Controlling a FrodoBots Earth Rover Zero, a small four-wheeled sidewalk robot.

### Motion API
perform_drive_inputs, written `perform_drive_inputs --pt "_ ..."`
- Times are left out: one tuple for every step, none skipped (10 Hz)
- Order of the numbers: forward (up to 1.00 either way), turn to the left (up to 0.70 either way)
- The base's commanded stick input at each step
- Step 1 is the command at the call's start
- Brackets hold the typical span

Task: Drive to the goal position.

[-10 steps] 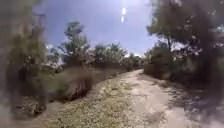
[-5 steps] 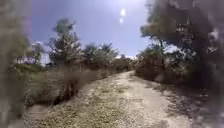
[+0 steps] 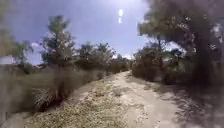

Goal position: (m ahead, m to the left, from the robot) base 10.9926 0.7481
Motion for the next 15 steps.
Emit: perform_drive_inputs --pt "0.7 -0.21" --pt "0.7 -0.35" --pt "0.7 -0.35" --pt "0.7 -0.35" --pt "0.7 -0.35" --pt "0.7 -0.35" --pt "0.7 -0.35" --pt "0.7 -0.34" --pt "0.7 0.0" --pt "0.7 0.0" --pt "0.7 0.0" --pt "0.7 0.0" --pt "0.7 0.0" --pt "0.7 0.0" --pt "0.7 0.0"
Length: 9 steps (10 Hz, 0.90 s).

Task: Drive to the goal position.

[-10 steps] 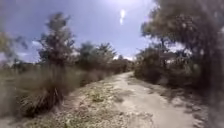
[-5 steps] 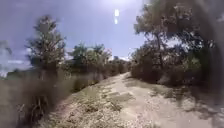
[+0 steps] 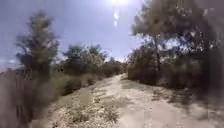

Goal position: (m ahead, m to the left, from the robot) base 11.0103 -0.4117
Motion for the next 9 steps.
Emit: perform_drive_inputs --pt "0.7 0.0" --pt "0.7 0.0" --pt "0.7 0.0" --pt "0.7 0.0" --pt "0.7 0.0" --pt "0.7 0.0" --pt "0.7 0.0" --pt "0.7 0.0" --pt "0.7 0.0"
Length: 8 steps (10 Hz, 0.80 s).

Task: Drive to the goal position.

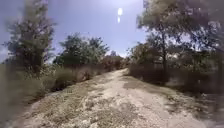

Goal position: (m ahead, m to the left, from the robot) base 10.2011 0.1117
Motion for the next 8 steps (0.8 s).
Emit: perform_drive_inputs --pt "0.7 0.0" --pt "0.7 0.0" --pt "0.7 0.0" --pt "0.7 0.0" --pt "0.7 0.0" --pt "0.7 0.0" --pt "0.7 0.0" --pt "0.7 0.0"
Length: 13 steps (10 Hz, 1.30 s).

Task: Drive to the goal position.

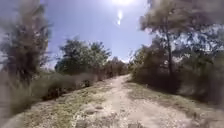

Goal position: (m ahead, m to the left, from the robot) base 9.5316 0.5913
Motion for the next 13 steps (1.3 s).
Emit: perform_drive_inputs --pt "0.7 0.0" --pt "0.7 0.0" --pt "0.7 0.0" --pt "0.7 0.0" --pt "0.7 0.0" --pt "0.7 0.0" --pt "0.7 0.0" --pt "0.7 0.0" --pt "0.7 0.0" --pt "0.7 0.0" --pt "0.7 0.0" --pt "0.7 0.0" --pt "0.7 0.0"
